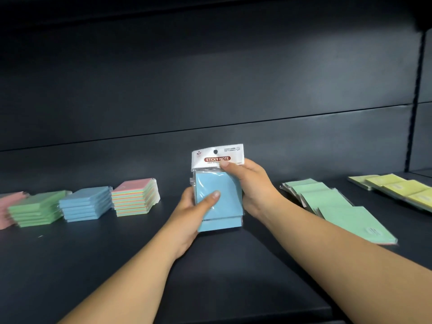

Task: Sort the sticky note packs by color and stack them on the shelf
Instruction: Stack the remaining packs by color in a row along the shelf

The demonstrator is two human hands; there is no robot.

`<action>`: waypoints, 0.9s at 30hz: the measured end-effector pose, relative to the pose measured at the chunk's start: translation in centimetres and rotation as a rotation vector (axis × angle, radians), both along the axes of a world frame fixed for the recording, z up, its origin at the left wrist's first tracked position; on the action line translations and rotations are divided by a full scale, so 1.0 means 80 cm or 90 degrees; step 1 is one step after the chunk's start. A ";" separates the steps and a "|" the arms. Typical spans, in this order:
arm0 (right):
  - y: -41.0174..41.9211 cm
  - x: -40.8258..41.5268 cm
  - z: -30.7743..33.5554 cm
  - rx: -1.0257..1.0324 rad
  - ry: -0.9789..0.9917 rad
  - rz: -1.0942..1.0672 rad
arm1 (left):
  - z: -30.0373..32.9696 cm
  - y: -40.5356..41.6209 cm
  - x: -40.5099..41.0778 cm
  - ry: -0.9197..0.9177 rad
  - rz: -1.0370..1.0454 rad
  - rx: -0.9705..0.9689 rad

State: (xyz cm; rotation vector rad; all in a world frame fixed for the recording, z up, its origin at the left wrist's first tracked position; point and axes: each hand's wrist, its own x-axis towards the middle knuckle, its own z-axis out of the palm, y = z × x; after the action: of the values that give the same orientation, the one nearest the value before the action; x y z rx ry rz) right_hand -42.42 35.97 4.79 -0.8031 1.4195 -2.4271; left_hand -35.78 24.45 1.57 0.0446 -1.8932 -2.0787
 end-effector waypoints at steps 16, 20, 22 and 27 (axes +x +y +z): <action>-0.022 -0.005 -0.046 0.174 -0.049 -0.031 | -0.013 -0.018 -0.002 -0.063 0.020 -0.148; -0.019 -0.010 -0.042 0.200 -0.059 0.008 | -0.013 -0.018 -0.005 -0.066 0.020 -0.142; -0.018 -0.009 -0.039 0.207 -0.058 0.008 | -0.013 -0.018 -0.006 -0.069 0.017 -0.140; -0.013 -0.013 -0.029 0.203 -0.091 0.052 | -0.007 -0.028 -0.010 -0.084 -0.010 -0.173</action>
State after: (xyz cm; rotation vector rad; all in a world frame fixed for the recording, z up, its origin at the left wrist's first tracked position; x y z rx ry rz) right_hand -43.48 34.92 2.45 -0.5880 1.6247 -2.0765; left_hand -36.62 22.24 1.03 0.1051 -2.2447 -1.8495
